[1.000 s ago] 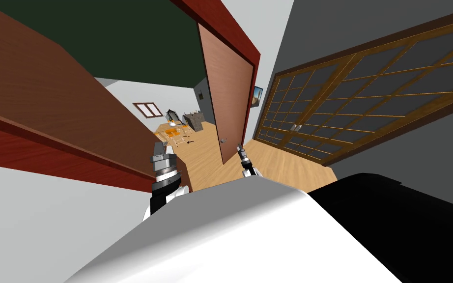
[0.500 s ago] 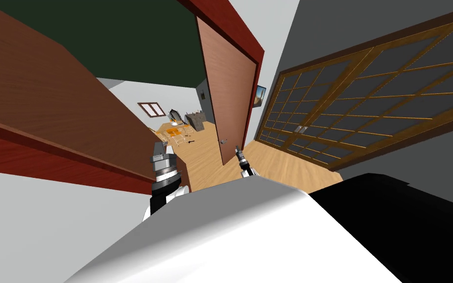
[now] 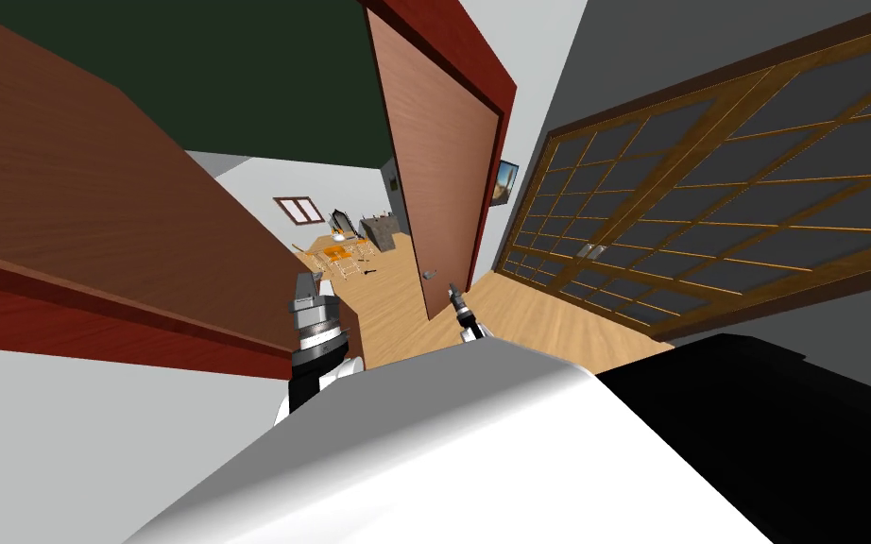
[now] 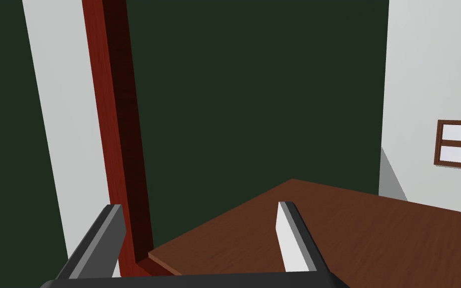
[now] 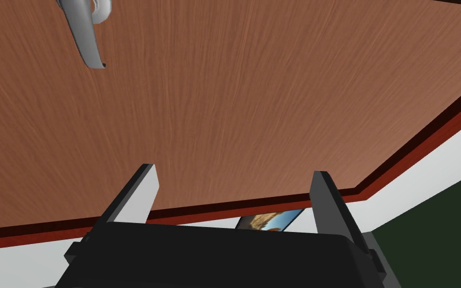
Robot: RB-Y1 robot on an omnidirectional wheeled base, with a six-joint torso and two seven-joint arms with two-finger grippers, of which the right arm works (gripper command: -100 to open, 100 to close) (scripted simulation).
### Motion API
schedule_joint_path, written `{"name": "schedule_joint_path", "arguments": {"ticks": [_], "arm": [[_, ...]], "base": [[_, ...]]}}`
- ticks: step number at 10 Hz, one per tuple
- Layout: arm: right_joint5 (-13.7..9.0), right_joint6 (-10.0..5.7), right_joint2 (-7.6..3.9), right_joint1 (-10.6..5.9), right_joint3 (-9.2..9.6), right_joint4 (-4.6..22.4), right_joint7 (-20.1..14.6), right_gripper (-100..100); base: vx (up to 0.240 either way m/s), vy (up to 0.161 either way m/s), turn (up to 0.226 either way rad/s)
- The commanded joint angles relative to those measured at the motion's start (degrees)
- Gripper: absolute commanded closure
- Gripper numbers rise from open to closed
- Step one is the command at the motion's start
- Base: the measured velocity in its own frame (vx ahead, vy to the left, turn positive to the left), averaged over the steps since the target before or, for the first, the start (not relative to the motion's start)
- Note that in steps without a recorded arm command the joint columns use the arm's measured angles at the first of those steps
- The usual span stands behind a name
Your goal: Push the door open
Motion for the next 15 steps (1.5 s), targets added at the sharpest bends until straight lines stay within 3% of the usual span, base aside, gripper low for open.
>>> {"name": "schedule_joint_path", "arguments": {"ticks": [1, 5, 6, 15], "arm": [[-0.18, -0.72, 0.05, -1.08, 0.33, 2.86, -0.11, -100], [-0.62, -1.53, 0.63, -4.21, 1.67, 10.28, -0.36, -100], [-0.62, -1.53, 0.63, -4.21, 1.67, 10.62, -0.36, -100], [-1.47, -3.11, 2.62, -10.35, 4.31, 25.38, -0.85, -100]], "base": [[0.05, -0.039, 0.035], [0.069, -0.081, 0.078], [0.053, -0.066, 0.024], [0.073, -0.078, 0.064]]}}
